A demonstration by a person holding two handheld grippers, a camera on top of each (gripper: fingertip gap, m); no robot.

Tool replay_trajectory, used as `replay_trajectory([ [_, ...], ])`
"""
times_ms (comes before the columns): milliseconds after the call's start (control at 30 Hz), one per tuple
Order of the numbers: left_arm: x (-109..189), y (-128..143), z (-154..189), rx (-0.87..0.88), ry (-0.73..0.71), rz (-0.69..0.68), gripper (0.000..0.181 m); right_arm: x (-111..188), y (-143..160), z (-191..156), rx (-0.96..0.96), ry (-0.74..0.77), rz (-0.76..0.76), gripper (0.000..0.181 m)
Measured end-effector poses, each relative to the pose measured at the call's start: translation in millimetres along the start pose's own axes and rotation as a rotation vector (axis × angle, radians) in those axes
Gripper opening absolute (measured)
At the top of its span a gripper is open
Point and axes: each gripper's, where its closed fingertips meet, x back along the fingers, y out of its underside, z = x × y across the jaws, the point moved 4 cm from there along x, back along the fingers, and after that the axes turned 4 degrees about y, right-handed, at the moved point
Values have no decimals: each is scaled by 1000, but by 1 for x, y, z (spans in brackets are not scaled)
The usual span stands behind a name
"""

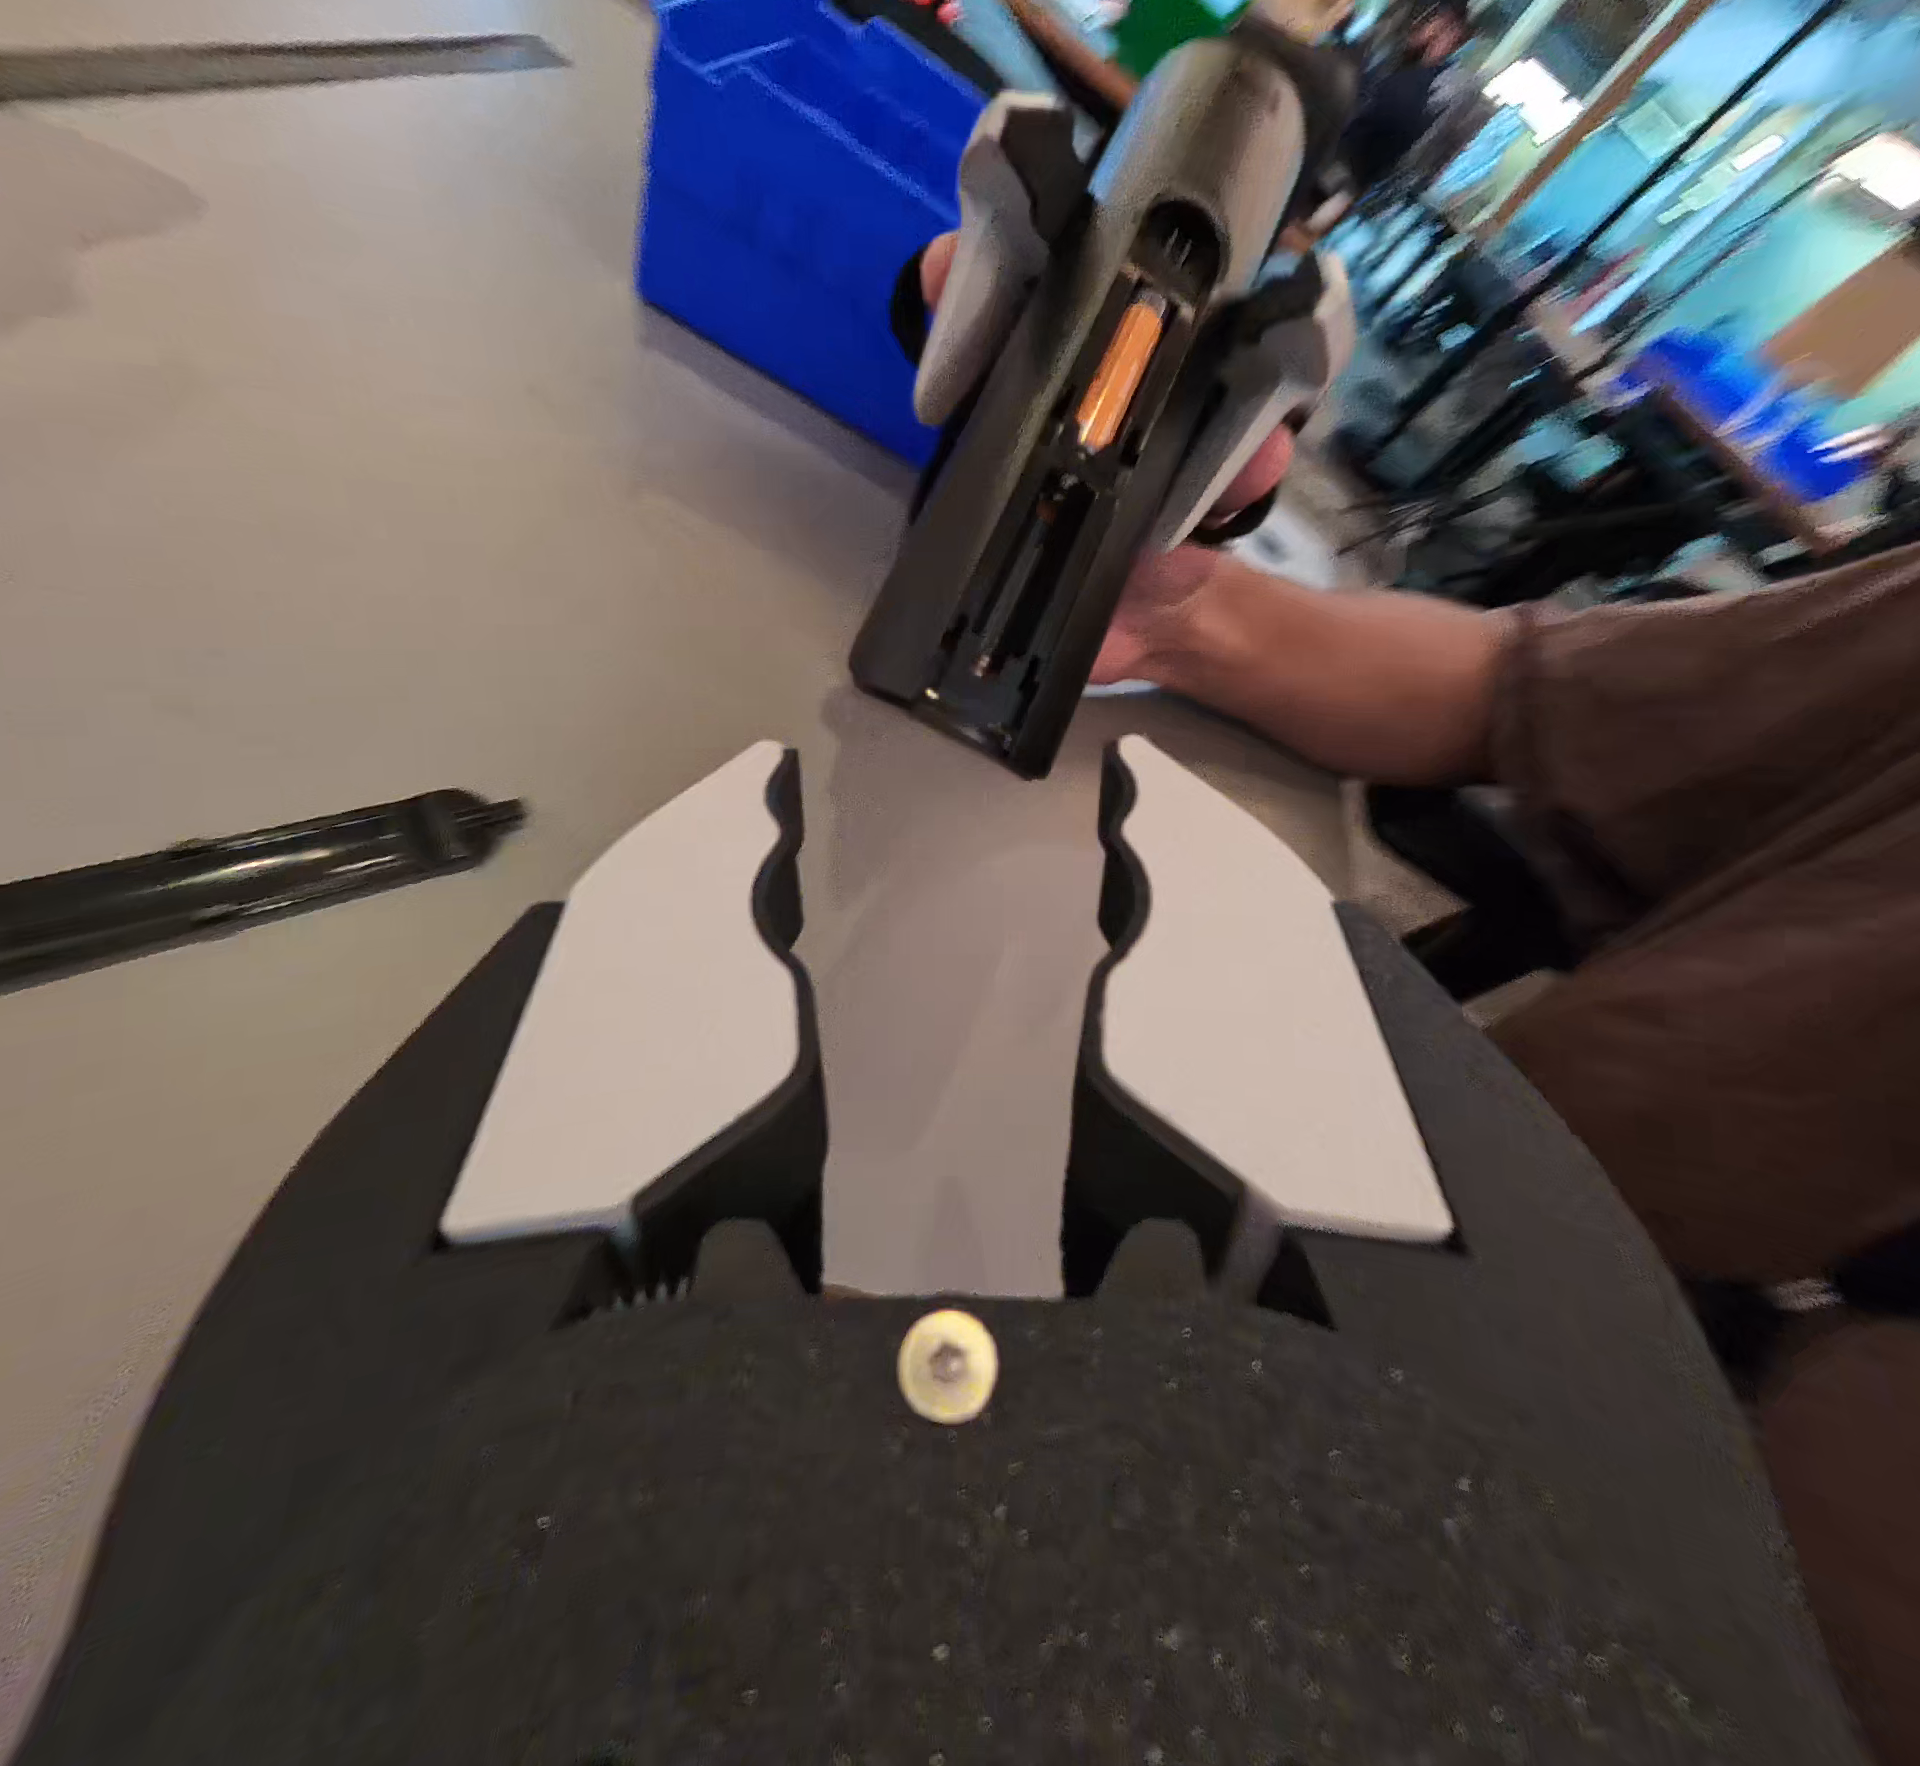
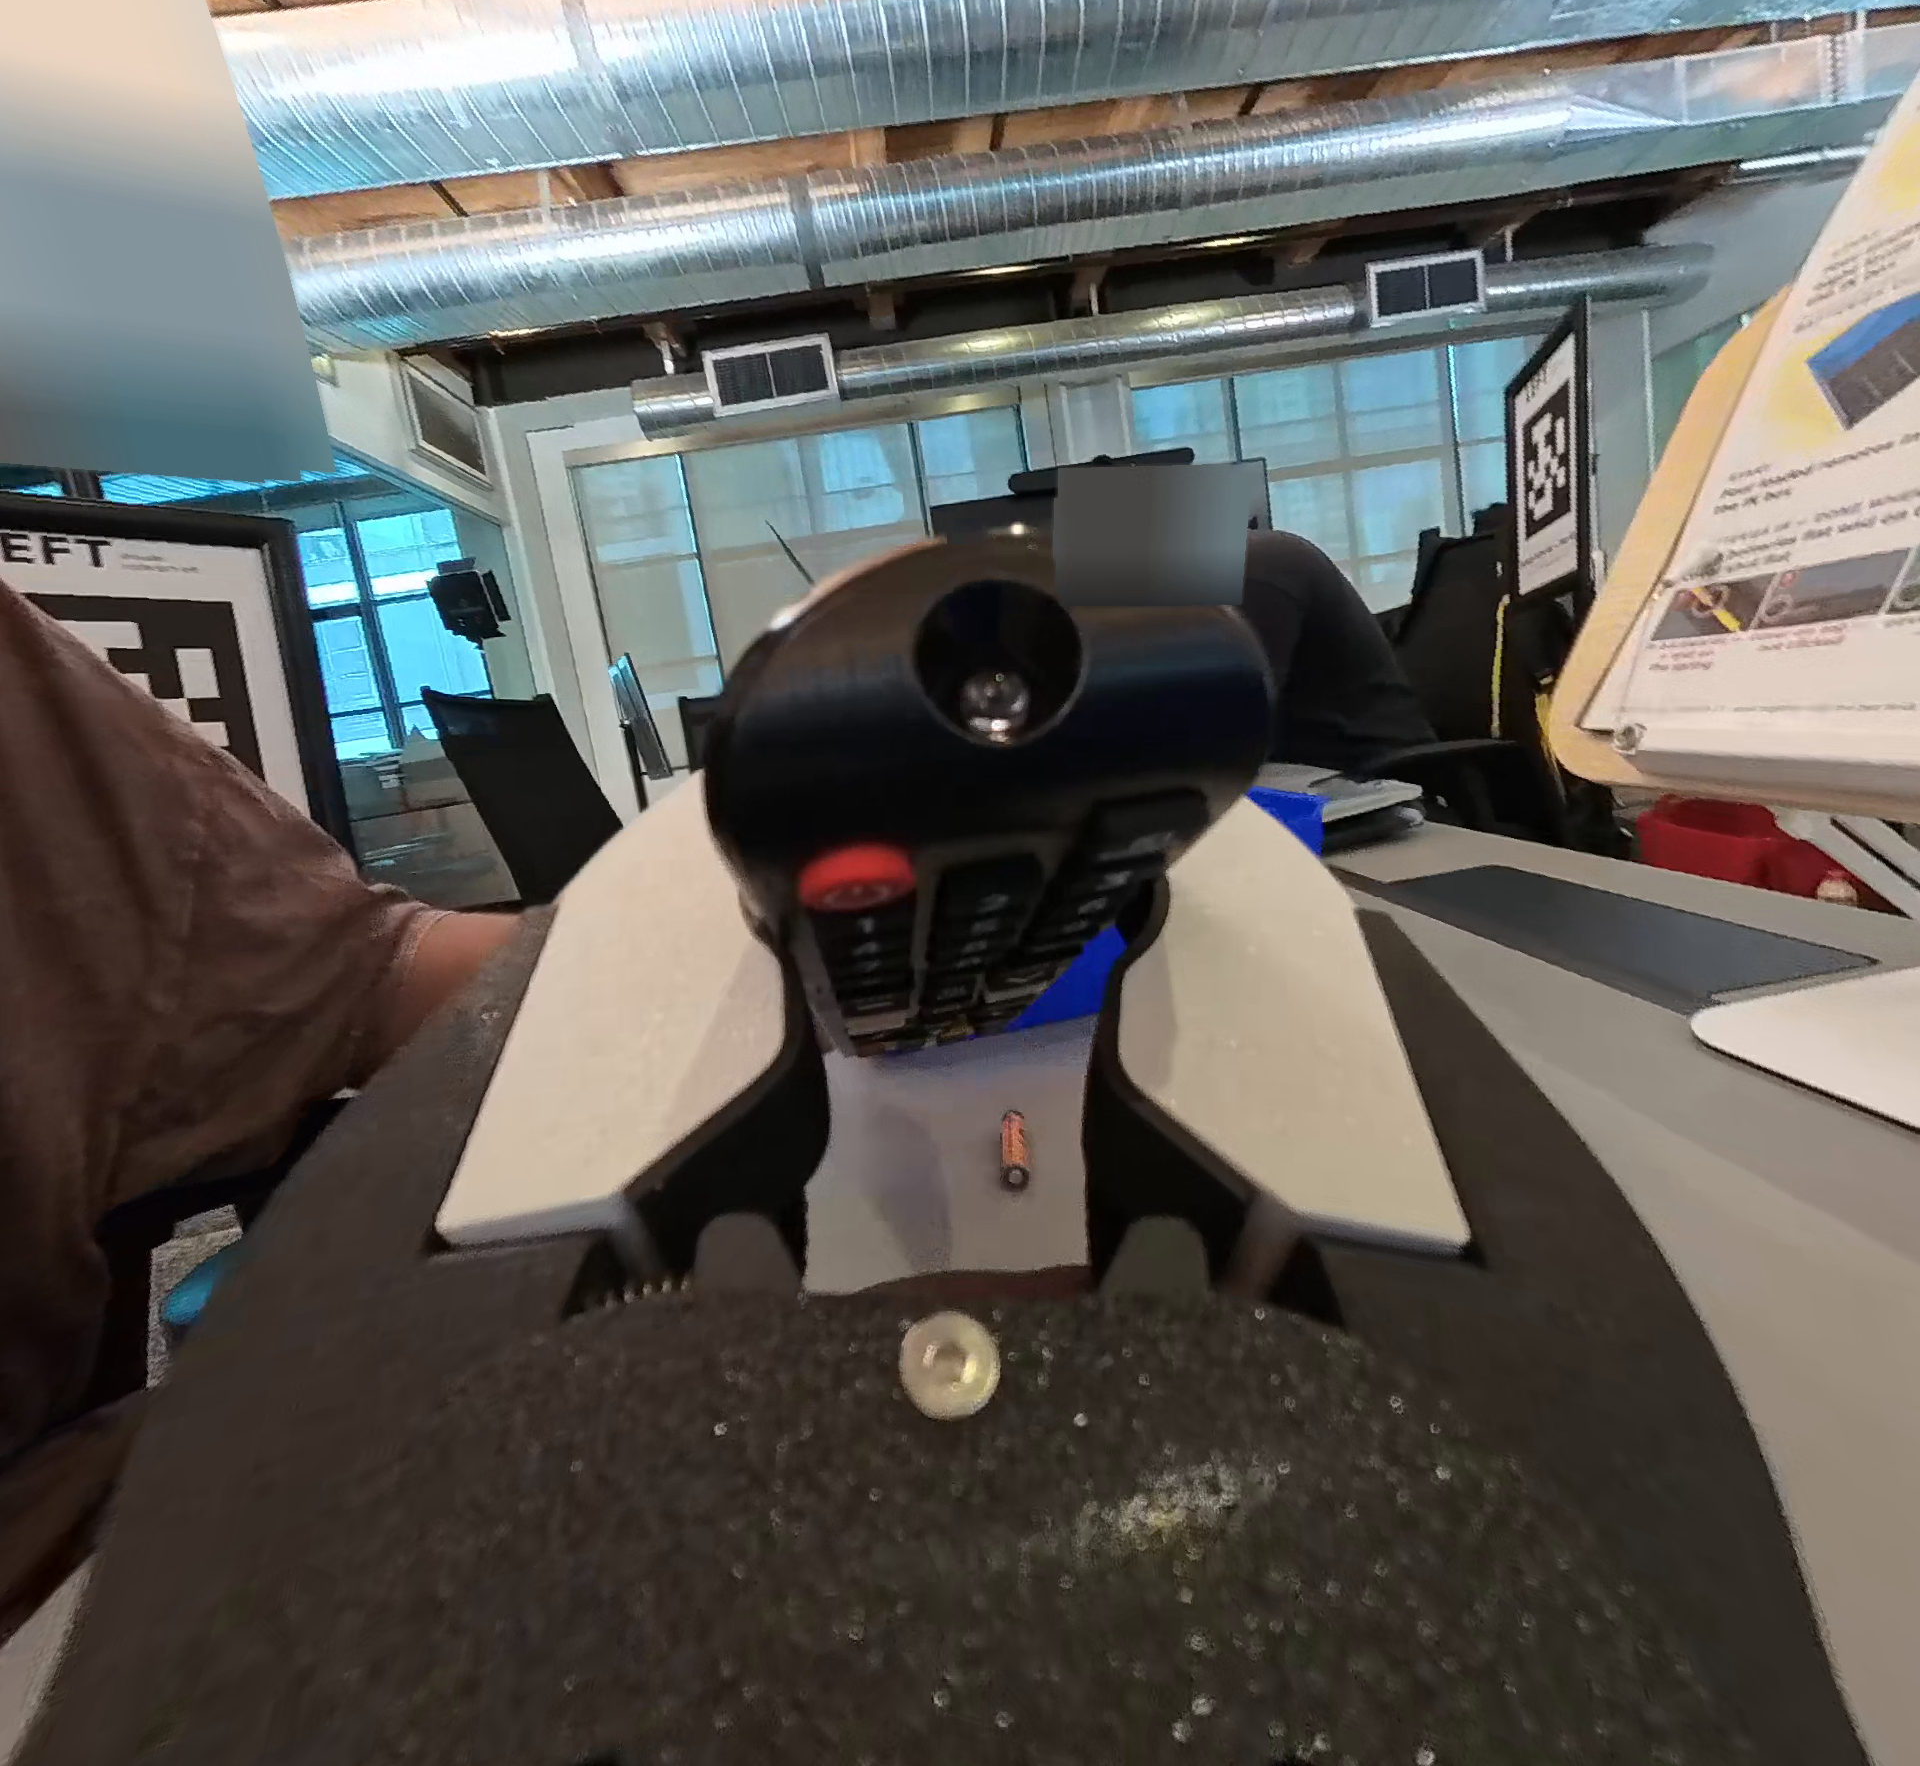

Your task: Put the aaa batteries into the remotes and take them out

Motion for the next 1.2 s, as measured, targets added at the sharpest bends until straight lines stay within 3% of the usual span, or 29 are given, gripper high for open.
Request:
replay_trajectory([
  [100,-13,1,2,82,148,57,63,-2,-2,-6,11,-18,0,60],
  [333,-36,5,2,-343,-97,-98,64,-5,11,-2,-14,-6,-38,60],
  [600,-37,-2,5,-438,-47,-225,59,-7,15,-5,-10,-22,-61,60],
  [667,-31,-12,11,-378,17,-190,56,-7,14,-5,-9,-26,-59,60],
  [733,-28,-25,12,-235,78,-123,45,-6,14,-6,-12,-36,-58,60],
  [767,-28,-28,8,-149,101,-118,49,-6,13,-7,-8,-41,-60,60],
  [967,-33,-13,-7,265,267,-178,58,-7,13,-12,32,-51,-69,60],
  [1100,-18,-10,-21,546,274,21,58,-7,11,-10,82,-19,-78,60],
  [1200,-15,1,-24,653,239,120,67,-7,13,-9,130,6,-96,60],
])
